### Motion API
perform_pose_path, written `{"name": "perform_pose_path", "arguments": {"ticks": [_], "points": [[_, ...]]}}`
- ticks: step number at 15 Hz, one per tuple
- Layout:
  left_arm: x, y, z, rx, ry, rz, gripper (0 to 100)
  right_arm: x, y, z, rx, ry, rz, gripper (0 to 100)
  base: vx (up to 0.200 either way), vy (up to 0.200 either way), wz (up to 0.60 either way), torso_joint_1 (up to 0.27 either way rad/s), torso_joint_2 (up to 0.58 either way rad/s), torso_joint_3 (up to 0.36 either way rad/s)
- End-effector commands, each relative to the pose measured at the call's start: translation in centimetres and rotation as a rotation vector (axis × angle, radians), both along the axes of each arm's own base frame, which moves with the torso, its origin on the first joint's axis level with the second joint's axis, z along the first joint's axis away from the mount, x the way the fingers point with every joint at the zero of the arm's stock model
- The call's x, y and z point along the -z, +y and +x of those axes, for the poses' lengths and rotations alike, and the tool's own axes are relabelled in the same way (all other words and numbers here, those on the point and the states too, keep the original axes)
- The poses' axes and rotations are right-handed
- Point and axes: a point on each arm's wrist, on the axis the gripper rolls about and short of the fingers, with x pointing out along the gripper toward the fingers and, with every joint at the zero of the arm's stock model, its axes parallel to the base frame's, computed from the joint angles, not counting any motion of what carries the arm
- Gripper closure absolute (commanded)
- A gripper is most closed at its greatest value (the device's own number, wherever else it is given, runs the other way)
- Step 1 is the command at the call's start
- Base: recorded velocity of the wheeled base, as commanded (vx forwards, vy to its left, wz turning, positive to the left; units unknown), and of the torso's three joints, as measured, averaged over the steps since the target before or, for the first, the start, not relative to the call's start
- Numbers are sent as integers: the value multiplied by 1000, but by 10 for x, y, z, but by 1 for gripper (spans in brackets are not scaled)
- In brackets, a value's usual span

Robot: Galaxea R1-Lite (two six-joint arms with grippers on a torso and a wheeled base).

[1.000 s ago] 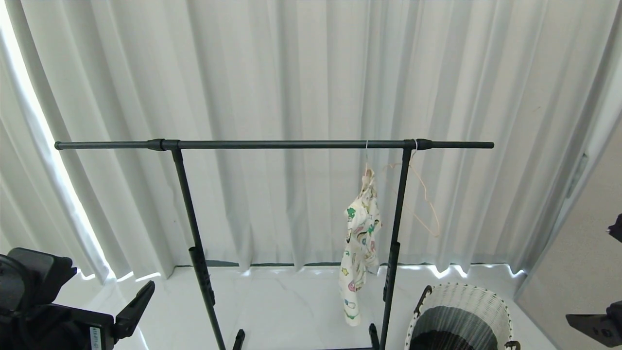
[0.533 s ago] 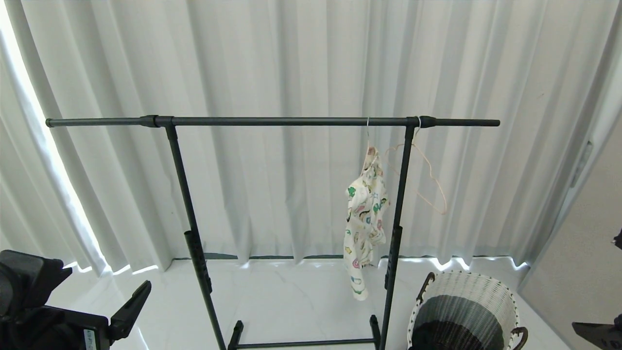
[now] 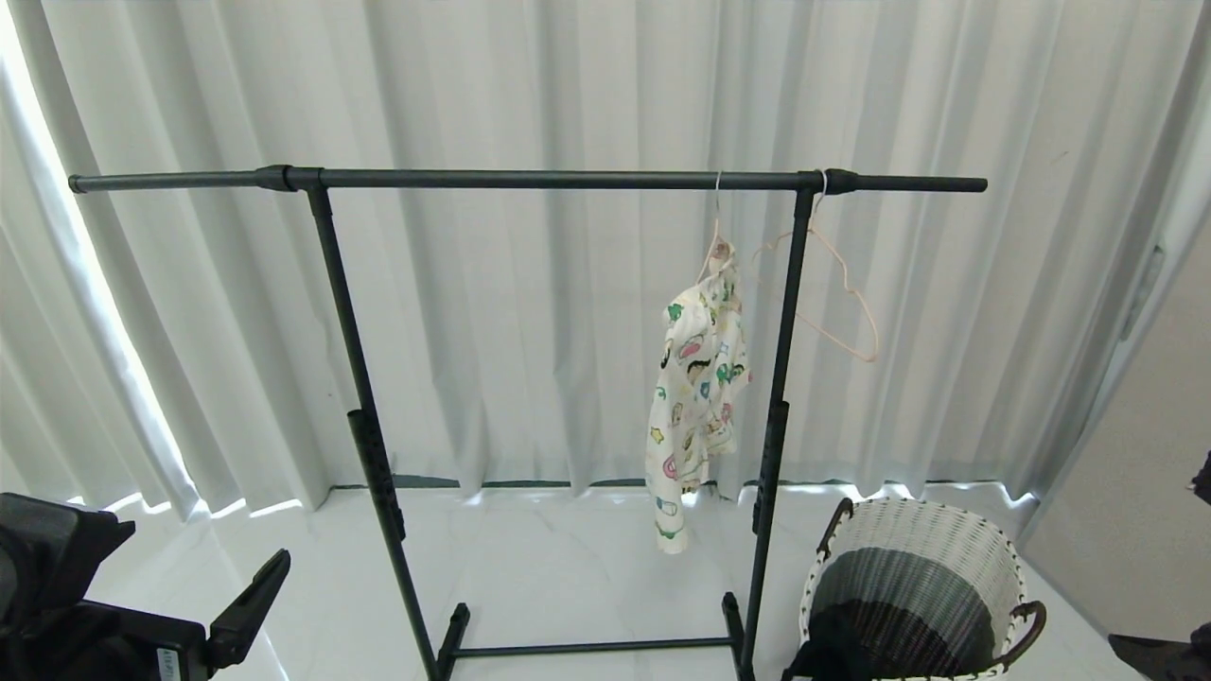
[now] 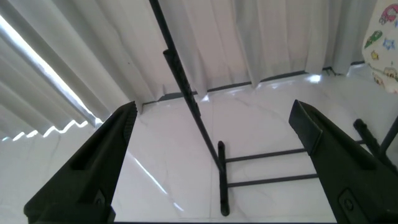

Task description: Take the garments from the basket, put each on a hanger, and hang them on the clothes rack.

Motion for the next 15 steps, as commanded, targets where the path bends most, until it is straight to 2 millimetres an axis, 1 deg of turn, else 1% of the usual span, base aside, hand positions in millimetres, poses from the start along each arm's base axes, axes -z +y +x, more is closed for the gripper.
{"name": "perform_pose_path", "arguments": {"ticks": [1, 8, 12, 15], "points": [[1, 0, -1, 0, 1, 2, 0, 4, -1, -1, 2, 13, -9, 0, 0, 0, 0, -198, 486, 281], [2, 0, -2, 1, 6, 4, 0, 5, -1, -1, 2, 19, -14, 0, 0, 0, 0, -180, 471, 285], [2, 0, -2, 2, 7, 5, 0, 10, -2, -2, 2, 33, -25, 0, 0, 0, 0, -143, 453, 301], [2, 0, -2, 2, 7, 5, 0, 15, -1, -1, 1, 15, -12, 0, 0, 0, 0, 2, 76, 30]]}}
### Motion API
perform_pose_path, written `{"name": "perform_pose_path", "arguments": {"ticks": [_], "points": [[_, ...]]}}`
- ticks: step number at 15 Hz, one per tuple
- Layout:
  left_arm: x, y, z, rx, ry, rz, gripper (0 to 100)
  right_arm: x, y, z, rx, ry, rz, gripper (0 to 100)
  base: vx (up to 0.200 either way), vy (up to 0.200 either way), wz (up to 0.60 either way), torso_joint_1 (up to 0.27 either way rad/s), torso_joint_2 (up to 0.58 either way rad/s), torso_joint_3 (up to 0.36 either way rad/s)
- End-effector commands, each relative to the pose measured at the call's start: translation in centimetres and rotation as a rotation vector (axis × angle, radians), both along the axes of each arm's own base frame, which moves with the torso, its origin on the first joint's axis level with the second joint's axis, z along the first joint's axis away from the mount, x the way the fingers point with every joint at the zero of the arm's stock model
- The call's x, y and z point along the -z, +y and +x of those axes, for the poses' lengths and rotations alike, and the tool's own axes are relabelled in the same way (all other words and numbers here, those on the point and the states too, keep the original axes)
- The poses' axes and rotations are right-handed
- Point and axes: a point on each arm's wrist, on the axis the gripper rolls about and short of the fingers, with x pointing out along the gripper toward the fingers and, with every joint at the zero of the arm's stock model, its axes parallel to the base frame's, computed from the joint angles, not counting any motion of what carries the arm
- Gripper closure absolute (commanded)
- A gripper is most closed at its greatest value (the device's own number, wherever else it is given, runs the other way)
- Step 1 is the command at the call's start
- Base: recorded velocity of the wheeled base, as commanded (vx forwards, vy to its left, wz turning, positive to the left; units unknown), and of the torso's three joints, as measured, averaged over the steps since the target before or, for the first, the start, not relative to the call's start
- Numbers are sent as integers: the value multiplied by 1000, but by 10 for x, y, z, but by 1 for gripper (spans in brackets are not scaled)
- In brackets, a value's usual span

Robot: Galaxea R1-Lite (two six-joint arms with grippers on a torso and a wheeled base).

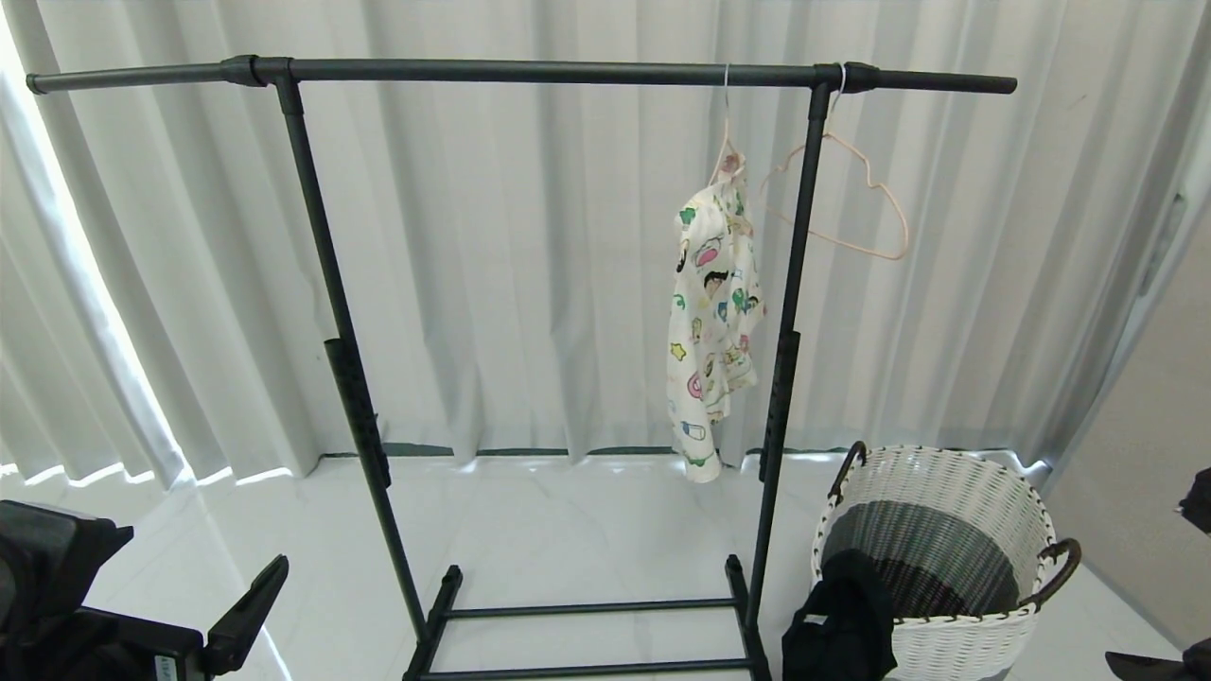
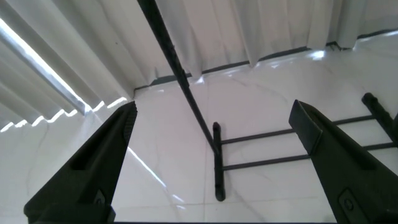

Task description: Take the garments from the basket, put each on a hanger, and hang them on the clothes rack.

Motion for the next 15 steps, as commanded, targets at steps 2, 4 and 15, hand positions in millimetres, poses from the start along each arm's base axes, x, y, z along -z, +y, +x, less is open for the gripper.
{"name": "perform_pose_path", "arguments": {"ticks": [2, 4, 15], "points": [[0, 0, 0, 2, 3, 1, 0, 14, 4, 5, -9, -51, 36, 0, 0, 0, 0, 0, 0, 0], [-1, -2, 0, 19, -4, -1, 0, 39, 4, 4, -101, -74, -18, 0, 0, 0, 0, 0, 0, 0], [-2, -11, -1, 115, -3, -2, 0, 84, 20, 23, -449, -42, -101, 0, 164, 0, 0, -19, 47, 33]]}}
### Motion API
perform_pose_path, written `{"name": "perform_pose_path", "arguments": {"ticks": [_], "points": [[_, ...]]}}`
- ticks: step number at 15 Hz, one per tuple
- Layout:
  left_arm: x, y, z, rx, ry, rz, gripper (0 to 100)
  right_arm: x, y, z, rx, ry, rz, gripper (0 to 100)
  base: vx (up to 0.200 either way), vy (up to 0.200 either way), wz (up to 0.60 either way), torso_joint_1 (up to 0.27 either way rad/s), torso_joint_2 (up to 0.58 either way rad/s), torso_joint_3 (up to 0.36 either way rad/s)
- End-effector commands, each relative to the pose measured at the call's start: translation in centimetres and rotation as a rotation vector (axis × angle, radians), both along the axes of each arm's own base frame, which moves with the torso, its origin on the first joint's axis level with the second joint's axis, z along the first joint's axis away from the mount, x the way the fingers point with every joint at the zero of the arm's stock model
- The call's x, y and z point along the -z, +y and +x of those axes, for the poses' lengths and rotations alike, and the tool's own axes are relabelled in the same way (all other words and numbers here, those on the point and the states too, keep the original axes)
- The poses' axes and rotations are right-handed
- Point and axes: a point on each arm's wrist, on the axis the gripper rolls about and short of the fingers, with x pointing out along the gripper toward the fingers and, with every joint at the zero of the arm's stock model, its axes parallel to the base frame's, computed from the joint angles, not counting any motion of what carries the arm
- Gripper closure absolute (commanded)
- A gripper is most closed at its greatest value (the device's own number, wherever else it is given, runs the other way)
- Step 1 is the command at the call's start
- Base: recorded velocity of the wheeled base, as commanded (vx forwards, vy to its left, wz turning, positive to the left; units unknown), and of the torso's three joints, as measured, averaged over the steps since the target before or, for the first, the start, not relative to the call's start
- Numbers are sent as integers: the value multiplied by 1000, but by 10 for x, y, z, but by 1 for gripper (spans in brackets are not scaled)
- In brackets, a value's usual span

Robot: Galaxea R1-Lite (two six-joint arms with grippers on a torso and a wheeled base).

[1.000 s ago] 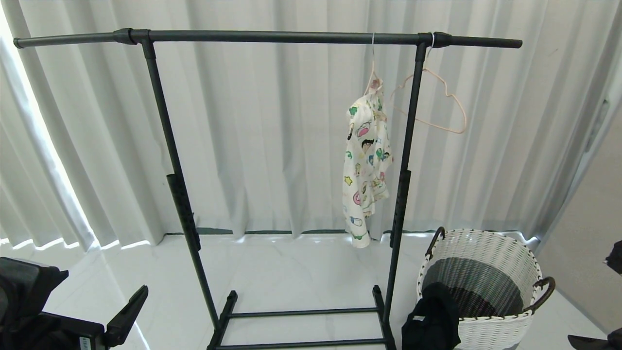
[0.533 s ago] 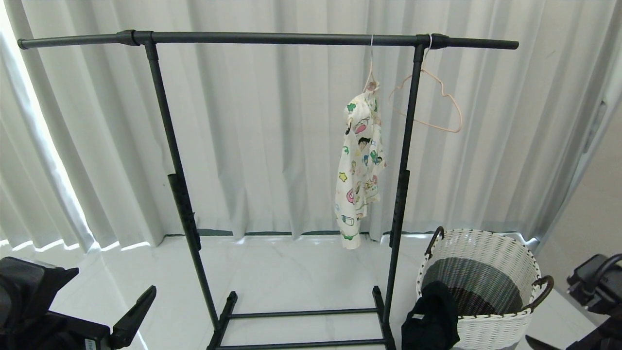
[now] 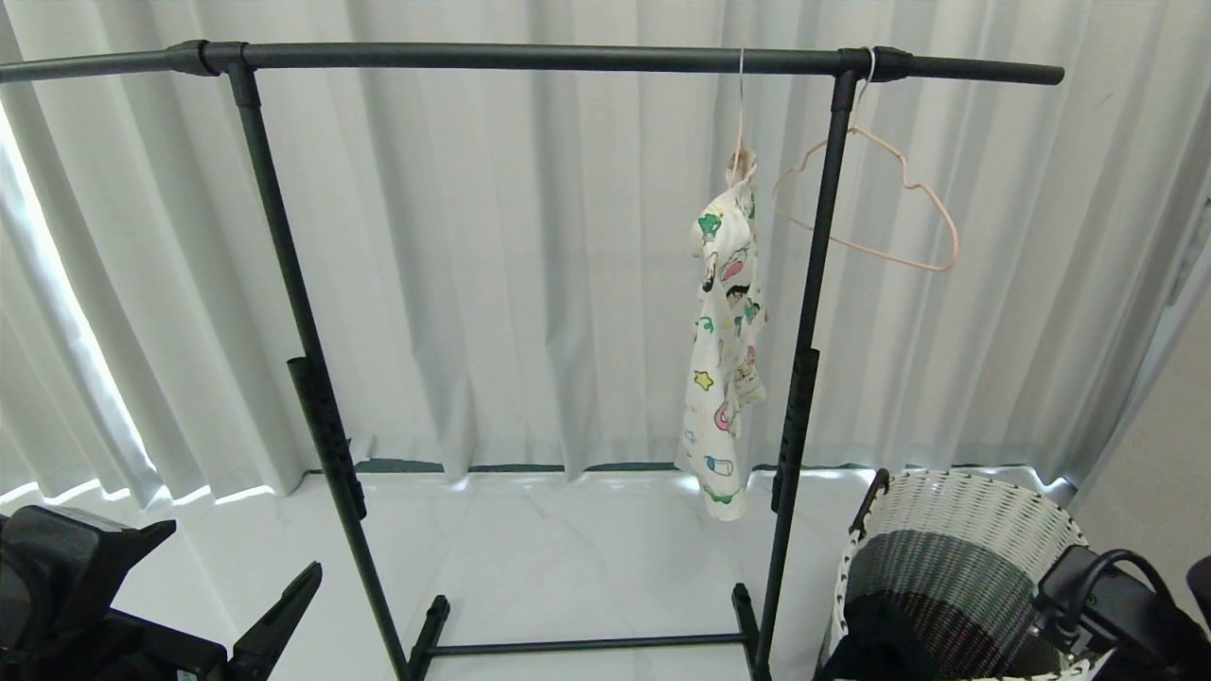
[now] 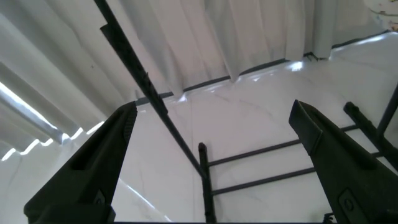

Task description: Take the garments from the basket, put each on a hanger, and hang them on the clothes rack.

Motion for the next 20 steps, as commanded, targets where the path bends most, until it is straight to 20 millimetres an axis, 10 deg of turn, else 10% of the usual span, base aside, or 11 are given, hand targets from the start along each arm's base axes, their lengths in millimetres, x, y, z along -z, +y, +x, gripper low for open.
{"name": "perform_pose_path", "arguments": {"ticks": [1, 9, 20], "points": [[0, 0, 0, 0, 0, 0, 0, 9, 5, 6, -15, 62, -28, 0, 0, 0, 0, 0, 0, 0], [-3, 0, 1, -5, -10, -5, 0, 69, 44, 53, -42, 217, -101, 0, 0, 0, 0, 0, 0, 0], [6, -3, 8, -5, 59, 20, 0, 103, 37, 99, 146, 183, -157, 0, 0, 0, 0, 0, 0, 0]]}}
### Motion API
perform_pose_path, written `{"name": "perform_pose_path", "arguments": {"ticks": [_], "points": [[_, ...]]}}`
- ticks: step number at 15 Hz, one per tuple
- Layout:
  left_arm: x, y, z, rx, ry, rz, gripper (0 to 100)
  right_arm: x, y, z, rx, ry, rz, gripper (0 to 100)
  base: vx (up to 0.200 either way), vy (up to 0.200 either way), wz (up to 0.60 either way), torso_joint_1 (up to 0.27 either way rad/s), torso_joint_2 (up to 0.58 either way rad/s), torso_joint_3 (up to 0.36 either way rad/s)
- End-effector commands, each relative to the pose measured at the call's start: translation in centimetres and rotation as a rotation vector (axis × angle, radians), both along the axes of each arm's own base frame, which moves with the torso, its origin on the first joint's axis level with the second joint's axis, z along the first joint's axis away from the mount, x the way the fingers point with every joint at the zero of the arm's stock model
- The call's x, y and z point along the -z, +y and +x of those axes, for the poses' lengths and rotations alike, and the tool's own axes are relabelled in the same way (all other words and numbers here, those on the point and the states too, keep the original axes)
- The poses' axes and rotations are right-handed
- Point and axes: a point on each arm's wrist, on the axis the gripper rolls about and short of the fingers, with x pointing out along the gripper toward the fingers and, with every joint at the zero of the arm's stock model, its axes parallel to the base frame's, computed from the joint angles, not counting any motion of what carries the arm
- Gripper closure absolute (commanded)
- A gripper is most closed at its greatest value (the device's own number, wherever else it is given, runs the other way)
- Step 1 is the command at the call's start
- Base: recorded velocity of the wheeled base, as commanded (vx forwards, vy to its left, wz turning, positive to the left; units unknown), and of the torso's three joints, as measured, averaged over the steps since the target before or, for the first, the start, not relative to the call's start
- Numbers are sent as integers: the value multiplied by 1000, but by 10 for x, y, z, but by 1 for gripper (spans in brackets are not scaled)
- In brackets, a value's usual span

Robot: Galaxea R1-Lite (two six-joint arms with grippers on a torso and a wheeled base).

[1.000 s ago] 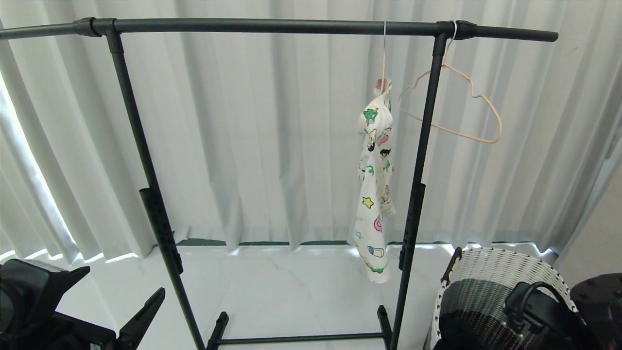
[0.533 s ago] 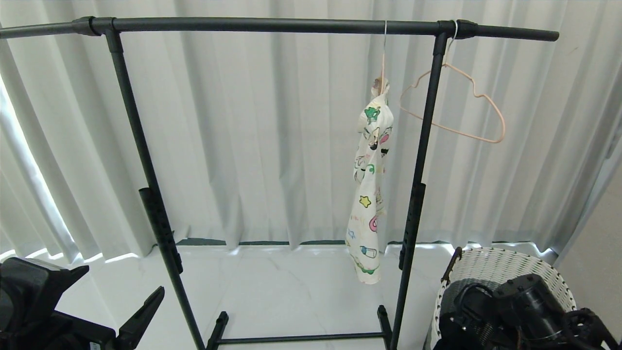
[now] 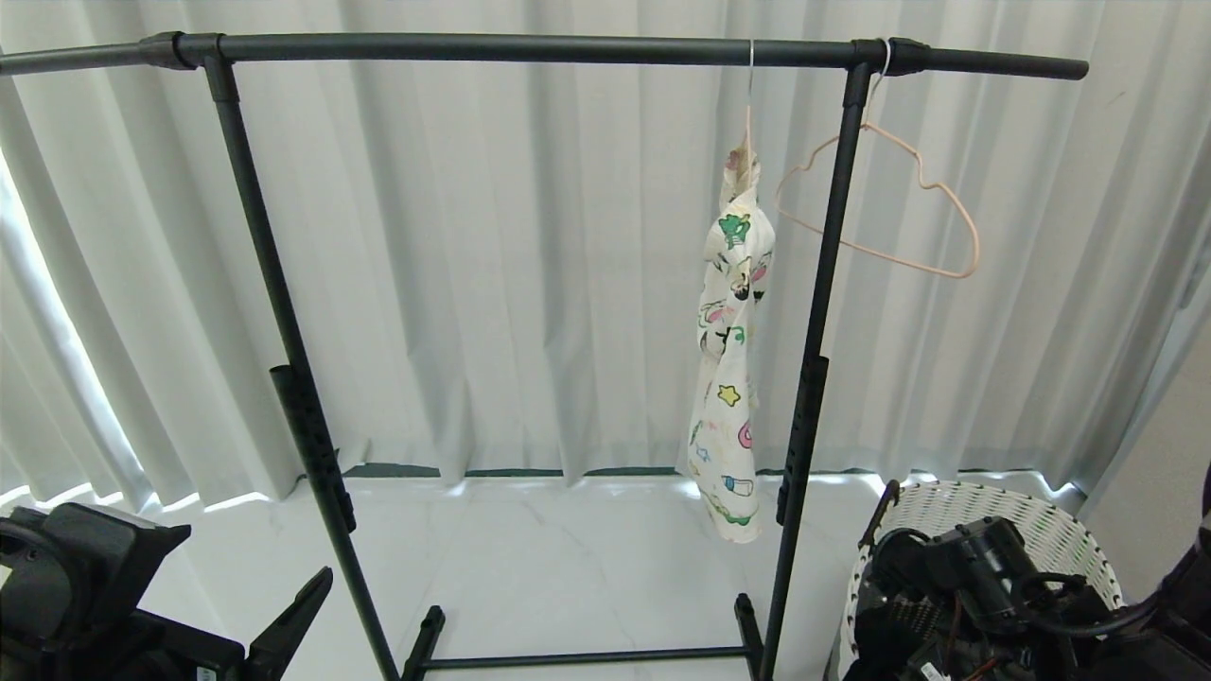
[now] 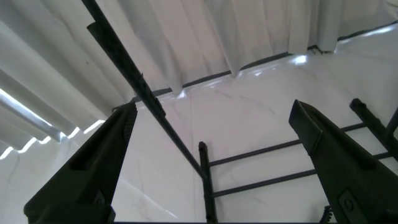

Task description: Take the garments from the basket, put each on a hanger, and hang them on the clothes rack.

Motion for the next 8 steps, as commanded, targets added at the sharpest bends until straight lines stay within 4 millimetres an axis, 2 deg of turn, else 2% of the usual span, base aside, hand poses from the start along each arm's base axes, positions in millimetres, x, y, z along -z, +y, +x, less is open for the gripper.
{"name": "perform_pose_path", "arguments": {"ticks": [1, 5, 6, 8], "points": [[2, -1, 2, -1, 17, 8, 0, 8, 3, 2, -12, 17, -14, 0, 0, 0, 0, 0, 0, 0], [2, -1, 2, -2, 18, 5, 0, 14, 4, 7, 12, -7, -47, 0, 0, 0, 0, 0, 0, 0], [2, -1, 2, -2, 18, 5, 0, 14, 4, 7, 12, -7, -47, 100, 0, 0, 0, 0, 0, 0], [2, -1, 2, -2, 16, 4, 0, 13, 6, 10, 19, -35, -44, 100, 0, 0, 0, 0, 0, 0]]}}
